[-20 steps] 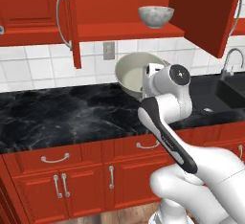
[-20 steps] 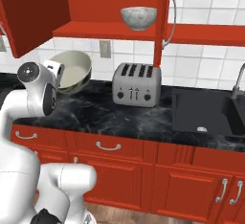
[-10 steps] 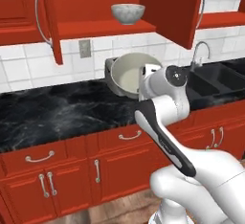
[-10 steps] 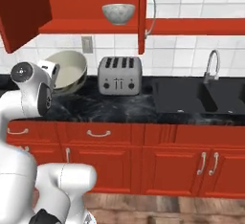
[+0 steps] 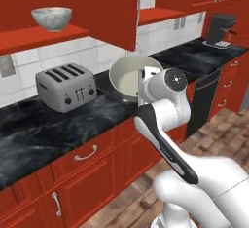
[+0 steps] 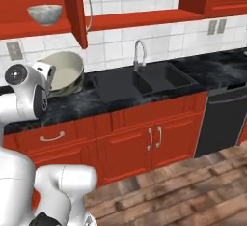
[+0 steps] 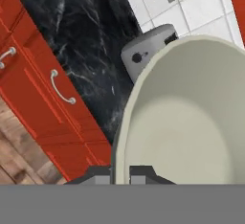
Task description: Move the bowls from the cabinet to the plates on the dining table.
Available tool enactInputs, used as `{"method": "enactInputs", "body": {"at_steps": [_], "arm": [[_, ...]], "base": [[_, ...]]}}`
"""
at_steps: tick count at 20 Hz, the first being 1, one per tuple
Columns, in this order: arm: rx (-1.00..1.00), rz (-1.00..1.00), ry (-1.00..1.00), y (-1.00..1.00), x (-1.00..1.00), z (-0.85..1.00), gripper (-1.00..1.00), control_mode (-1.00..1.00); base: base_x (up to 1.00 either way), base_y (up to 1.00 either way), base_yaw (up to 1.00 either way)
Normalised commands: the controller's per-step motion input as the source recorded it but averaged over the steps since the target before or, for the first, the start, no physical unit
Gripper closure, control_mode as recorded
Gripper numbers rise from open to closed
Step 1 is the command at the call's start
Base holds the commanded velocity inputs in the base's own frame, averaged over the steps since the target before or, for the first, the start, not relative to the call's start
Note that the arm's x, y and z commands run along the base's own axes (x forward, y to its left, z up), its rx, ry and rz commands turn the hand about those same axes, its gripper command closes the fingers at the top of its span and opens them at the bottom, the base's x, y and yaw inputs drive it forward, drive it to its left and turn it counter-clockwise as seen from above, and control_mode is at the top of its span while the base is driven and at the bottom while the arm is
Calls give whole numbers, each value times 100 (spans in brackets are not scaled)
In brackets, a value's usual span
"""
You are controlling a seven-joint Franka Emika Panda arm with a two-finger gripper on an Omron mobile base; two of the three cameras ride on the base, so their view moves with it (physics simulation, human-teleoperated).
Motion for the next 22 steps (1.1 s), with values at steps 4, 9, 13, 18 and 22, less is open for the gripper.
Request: {"method": "enactInputs", "body": {"at_steps": [4, 9, 13, 18, 22], "arm": [[0, 0, 0, 0, 0, 0, 100, 100], [0, 0, 0, 0, 0, 0, 100, 100], [0, 0, 0, 0, 0, 0, 100, 100], [0, 0, 0, 0, 0, 0, 100, 100], [0, 0, 0, 0, 0, 0, 100, 100]], "base": [[0, 0, -71], [0, -4, -68], [0, -3, -66], [0, -6, -61], [0, -16, -56]]}}
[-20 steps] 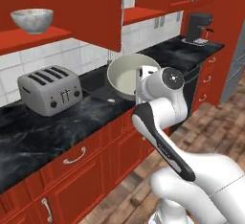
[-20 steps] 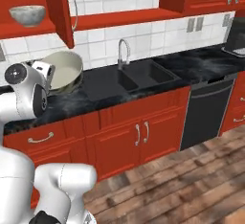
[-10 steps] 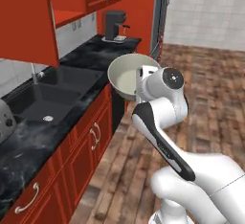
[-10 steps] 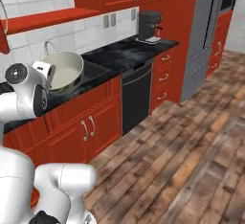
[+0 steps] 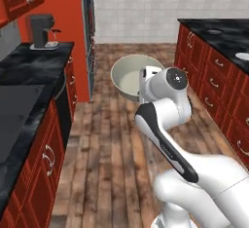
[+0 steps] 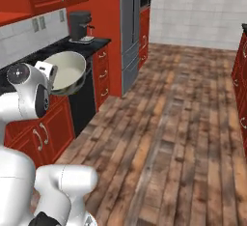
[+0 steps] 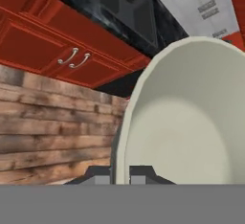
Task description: Move the bowls from the cabinet to the plates on the dining table.
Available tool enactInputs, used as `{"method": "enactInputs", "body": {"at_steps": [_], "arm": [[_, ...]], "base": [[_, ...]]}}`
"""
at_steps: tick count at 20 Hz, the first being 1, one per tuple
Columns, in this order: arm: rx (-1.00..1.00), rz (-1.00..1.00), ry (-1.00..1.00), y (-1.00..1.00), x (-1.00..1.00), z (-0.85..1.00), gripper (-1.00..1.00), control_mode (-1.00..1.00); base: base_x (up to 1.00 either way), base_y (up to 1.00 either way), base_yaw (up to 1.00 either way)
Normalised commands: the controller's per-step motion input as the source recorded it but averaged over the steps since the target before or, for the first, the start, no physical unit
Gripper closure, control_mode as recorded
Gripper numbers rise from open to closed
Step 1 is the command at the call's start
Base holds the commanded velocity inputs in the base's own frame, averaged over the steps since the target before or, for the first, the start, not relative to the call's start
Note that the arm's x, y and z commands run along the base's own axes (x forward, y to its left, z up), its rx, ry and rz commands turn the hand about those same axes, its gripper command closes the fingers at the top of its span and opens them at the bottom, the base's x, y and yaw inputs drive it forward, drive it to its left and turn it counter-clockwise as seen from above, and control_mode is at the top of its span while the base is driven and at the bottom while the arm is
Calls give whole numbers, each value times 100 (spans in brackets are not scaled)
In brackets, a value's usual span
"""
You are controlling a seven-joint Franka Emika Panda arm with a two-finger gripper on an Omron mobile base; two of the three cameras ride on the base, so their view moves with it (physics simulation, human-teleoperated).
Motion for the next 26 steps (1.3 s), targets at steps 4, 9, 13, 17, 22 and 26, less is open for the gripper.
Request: {"method": "enactInputs", "body": {"at_steps": [4, 9, 13, 17, 22, 26], "arm": [[0, 0, 0, 0, 0, 0, 100, 100], [0, 0, 0, 0, 0, 0, 100, 100], [0, 0, 0, 0, 0, 0, 100, 100], [0, 0, 0, 0, 0, 0, 100, 100], [0, 0, 0, 0, 0, 0, 100, 100], [0, 0, 0, 0, 0, 0, 100, 100]], "base": [[0, -17, -52], [19, -21, -43], [81, -15, -37], [100, -12, -33], [100, -3, -32], [100, 0, -31]]}}
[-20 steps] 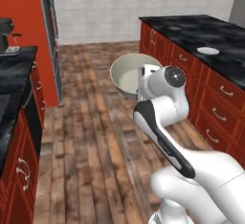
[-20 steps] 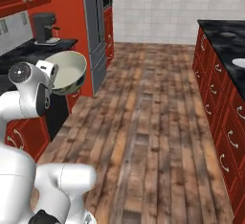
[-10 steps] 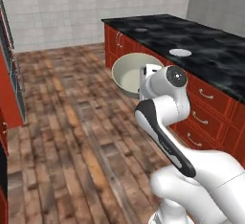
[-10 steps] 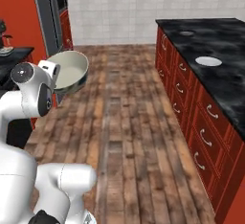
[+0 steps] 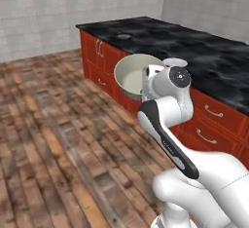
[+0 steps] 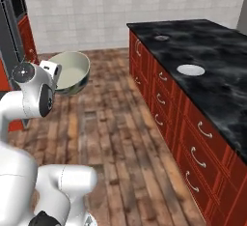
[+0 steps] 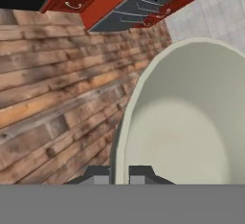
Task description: Move the bowls from the cabinet to the plates on the dining table.
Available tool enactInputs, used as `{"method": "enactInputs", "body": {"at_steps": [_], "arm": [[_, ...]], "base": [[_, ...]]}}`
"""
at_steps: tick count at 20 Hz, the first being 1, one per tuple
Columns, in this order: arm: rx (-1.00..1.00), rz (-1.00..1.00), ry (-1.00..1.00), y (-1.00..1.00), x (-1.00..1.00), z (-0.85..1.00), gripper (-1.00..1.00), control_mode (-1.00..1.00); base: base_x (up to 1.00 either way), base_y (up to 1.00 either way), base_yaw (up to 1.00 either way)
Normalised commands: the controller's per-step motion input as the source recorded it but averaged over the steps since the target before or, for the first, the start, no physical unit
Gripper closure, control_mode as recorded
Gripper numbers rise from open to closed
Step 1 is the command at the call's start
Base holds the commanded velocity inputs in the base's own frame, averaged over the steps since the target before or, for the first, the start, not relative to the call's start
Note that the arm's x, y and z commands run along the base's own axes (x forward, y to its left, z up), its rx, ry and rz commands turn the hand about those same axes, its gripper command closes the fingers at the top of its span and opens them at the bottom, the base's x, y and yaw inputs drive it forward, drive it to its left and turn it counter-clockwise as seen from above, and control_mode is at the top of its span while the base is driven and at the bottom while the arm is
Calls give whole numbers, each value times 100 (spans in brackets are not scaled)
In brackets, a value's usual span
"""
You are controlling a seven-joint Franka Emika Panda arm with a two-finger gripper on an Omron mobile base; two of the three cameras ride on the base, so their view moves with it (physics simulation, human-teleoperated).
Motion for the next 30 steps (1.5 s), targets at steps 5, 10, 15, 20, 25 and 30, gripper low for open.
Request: {"method": "enactInputs", "body": {"at_steps": [5, 10, 15, 20, 25, 30], "arm": [[0, 0, 0, 0, 0, 0, 100, 100], [0, 0, 0, 0, 0, 0, 100, 100], [0, 0, 0, 0, 0, 0, 100, 100], [0, 0, 0, 0, 0, 0, 100, 100], [0, 0, 0, 0, 0, 0, 100, 100], [0, 0, 0, 0, 0, 0, 100, 100]], "base": [[100, 0, -35], [100, 11, -44], [88, 48, -47], [49, 72, -53], [38, 77, -55], [31, 96, -44]]}}
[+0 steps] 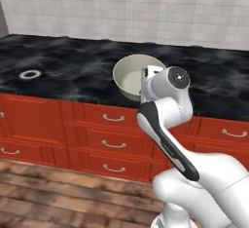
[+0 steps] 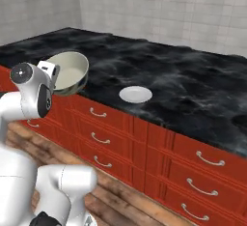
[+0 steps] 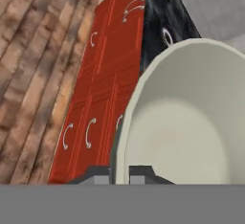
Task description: Move the bowls from the cabinet to the plates on the dining table.
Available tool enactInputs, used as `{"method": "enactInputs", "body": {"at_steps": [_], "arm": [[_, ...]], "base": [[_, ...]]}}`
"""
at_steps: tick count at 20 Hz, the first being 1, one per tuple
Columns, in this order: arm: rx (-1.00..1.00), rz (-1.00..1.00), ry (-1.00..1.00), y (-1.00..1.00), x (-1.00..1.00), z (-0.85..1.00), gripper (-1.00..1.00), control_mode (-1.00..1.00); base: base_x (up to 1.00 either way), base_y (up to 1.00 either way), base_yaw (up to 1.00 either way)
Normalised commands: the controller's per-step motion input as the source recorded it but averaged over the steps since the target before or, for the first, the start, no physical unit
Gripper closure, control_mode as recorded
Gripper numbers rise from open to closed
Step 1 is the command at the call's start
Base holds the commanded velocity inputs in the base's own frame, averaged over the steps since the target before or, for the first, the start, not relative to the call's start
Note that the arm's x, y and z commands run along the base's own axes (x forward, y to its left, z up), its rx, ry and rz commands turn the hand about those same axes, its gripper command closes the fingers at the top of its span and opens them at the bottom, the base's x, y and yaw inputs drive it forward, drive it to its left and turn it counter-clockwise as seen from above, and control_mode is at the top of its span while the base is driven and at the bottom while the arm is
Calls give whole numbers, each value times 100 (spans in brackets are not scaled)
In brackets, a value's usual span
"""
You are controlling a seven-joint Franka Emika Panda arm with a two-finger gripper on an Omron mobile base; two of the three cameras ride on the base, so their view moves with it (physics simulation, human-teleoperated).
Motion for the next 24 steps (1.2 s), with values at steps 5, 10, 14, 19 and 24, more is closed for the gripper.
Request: {"method": "enactInputs", "body": {"at_steps": [5, 10, 14, 19, 24], "arm": [[0, 0, 0, 0, 0, 0, 100, 100], [0, 0, 0, 0, 0, 0, 100, 100], [0, 0, 0, 0, 0, 0, 100, 100], [0, 0, 0, 0, 0, 0, 100, 100], [0, 0, 0, 0, 0, 0, 100, 100]], "base": [[17, 100, -33], [5, 100, -32], [0, 100, -36], [0, 100, -41], [0, 100, -38]]}}
